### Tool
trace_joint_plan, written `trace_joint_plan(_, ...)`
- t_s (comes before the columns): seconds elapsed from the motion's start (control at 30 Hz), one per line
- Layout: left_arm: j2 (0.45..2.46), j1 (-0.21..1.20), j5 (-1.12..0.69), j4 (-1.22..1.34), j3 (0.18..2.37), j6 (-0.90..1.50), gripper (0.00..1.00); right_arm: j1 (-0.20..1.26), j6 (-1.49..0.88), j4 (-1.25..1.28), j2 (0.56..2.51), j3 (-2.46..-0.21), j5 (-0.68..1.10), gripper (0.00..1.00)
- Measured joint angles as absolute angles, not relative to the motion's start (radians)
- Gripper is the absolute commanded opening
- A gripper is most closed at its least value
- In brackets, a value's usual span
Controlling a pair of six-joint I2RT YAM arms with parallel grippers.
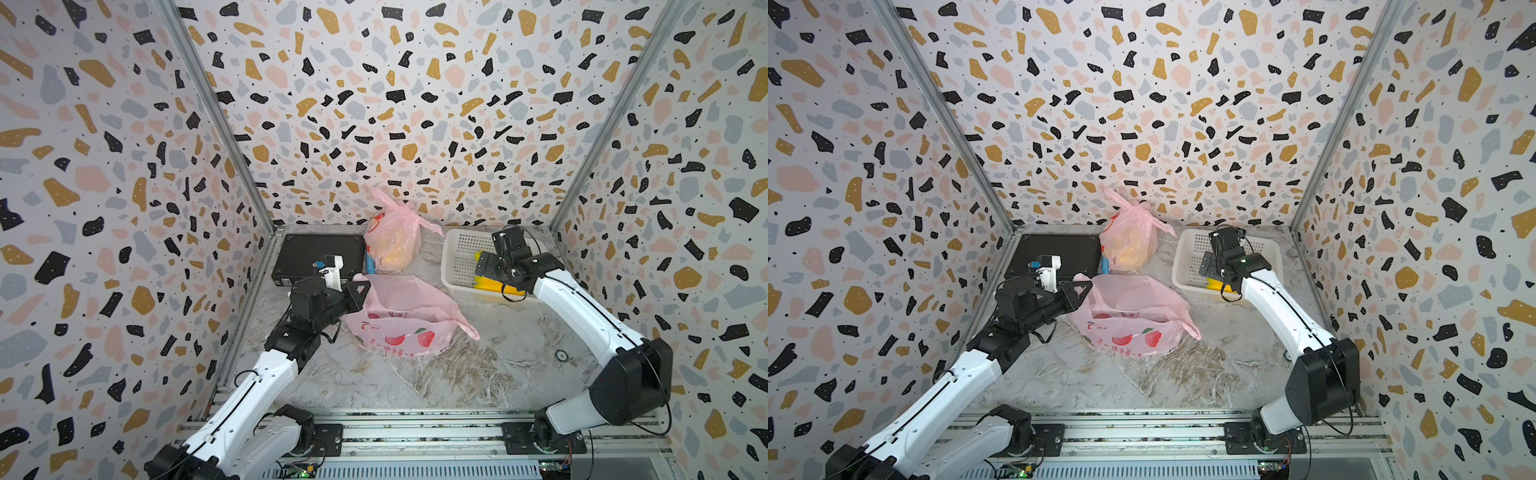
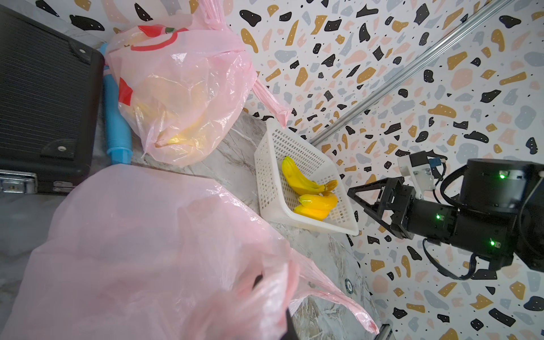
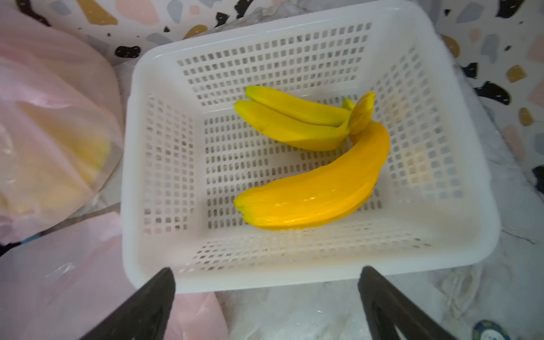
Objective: Place the banana into a plastic bag & tie a knot
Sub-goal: Open the plastic bag at the center of the board, then pick up the banana from the basket.
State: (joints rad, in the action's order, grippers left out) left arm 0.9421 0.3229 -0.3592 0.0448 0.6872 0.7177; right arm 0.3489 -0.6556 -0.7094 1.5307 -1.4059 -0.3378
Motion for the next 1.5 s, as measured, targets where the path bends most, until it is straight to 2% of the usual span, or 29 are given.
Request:
trace_joint_plan(0.3,0.940,0.323,-0.363,0.044,0.688,0.714,0.00,0.198,-0.710,-0.837,1.665,-1.525,-0.379,0.99)
trace_joint_plan(0.67,0.945,0.323,-0.366,0.039,0.695,0.696,0.00,0.163,-0.745,-0.861,1.822,-1.557,-0.326,0.97)
trace_joint_plan(0.97,0.962,0.323,-0.366,0.038,0.704,0.691,0.00,0.162,-0.770,-0.848,1.922,-1.609,-0.300,0.86)
trace_joint_plan(1.17,0.971,0.323,-0.366,0.038,0.704,0.691,0.00,0.161,-0.789,-0.828,1.948,-1.613,-0.279,0.72)
trace_joint_plan(1.23,0.972,0.323,-0.367,0.038,0.704,0.691,0.00,0.160,-0.792,-0.831,1.948,-1.613,-0.273,0.70)
trace_joint_plan(1.3,0.973,0.323,-0.368,0.038,0.704,0.691,0.00,0.160,-0.791,-0.836,1.948,-1.613,-0.265,0.70)
trace_joint_plan(1.37,0.973,0.323,-0.369,0.038,0.704,0.691,0.00,0.159,-0.794,-0.837,1.948,-1.610,-0.250,0.82)
trace_joint_plan(1.4,0.973,0.323,-0.370,0.038,0.704,0.691,0.00,0.159,-0.796,-0.836,1.948,-1.606,-0.242,0.85)
trace_joint_plan(1.5,0.973,0.323,-0.376,0.038,0.704,0.691,0.00,0.158,-0.809,-0.831,1.948,-1.585,-0.220,0.85)
